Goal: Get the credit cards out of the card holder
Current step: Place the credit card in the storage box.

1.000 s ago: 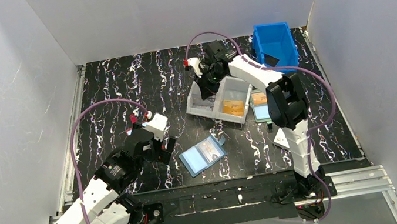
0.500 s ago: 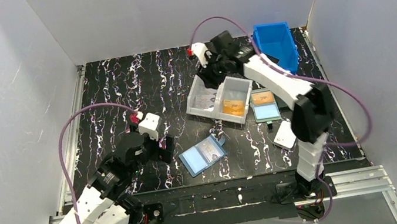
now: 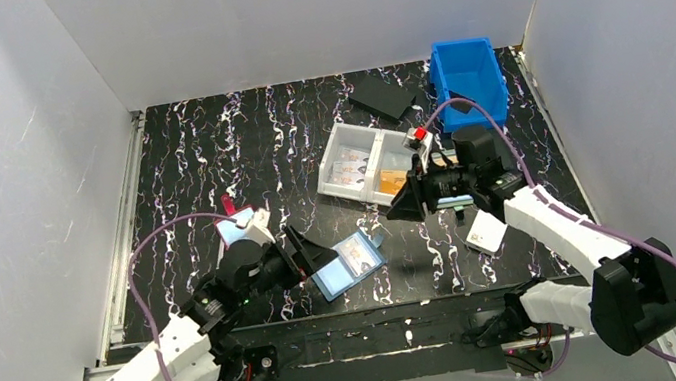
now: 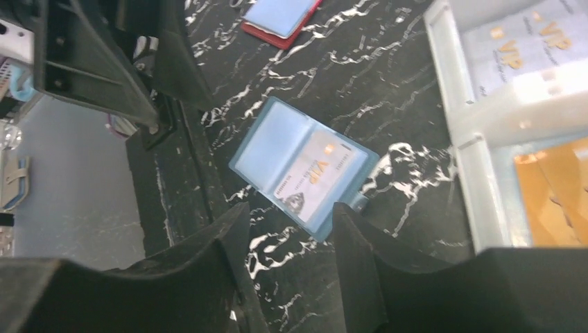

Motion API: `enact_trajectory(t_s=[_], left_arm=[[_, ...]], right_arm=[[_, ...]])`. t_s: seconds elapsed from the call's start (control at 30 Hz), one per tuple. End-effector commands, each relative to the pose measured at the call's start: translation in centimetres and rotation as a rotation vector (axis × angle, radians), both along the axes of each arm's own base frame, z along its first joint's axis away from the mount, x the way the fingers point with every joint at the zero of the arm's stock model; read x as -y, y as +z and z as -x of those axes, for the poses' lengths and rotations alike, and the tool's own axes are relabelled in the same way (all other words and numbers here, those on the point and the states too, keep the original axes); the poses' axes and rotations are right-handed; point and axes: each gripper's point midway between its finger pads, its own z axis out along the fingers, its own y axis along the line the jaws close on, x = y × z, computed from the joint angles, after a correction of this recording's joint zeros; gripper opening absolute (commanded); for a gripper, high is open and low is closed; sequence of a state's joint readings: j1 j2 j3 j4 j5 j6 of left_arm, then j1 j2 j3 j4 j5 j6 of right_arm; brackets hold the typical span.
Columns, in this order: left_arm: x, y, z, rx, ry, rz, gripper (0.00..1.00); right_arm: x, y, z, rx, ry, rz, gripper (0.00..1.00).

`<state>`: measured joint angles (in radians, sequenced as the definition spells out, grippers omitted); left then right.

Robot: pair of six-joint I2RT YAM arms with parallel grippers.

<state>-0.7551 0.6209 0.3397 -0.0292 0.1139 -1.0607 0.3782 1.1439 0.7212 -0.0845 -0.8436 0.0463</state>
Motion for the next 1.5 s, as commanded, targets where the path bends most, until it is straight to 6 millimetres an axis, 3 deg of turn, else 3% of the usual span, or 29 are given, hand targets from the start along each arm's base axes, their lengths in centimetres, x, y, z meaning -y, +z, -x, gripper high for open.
enact_trajectory(t_s=[0.0,0.3,0.43,0.67,0.83,1.0,1.47], left_arm=[[2.2,1.7,-0.5,-0.017,-0.011,0.048,0.84],[3.5,-2.5,-0.1,-0.102,-0.008,-0.075,0.61],[3.4,-3.8,-0.4,-0.111,0.013,-0.115,0.54],[3.0,-4.0,-0.9,-0.089,0.038,-0.126,0.54],[3.2,-4.6,-1.1,-0.096,0.057,-0.096,0.48],[4.0,-4.8,-1.5,-0.096,0.06,-0.076,0.45],[4.1,-7.5,-2.4,-0.11,0.103,-0.099,0.44]], right_arm=[[-2.1,1.0,0.9,0.039,0.058,-0.042,0.52],[-3.8,-3.4,1.8,-0.041,0.065,0.019,0.32],[-4.0,-4.9,1.7,-0.062,0.054,0.046,0.3],[-3.9,-7.4,1.1,-0.064,0.078,0.135,0.34],[-4.8,-9.7,2.2,-0.114,0.176,0.202,0.33],[-6.5,-9.8,3.2,-0.131,0.224,0.197,0.32],[-6.8,-12.5,1.3,-0.245,0.028,0.24,0.21]])
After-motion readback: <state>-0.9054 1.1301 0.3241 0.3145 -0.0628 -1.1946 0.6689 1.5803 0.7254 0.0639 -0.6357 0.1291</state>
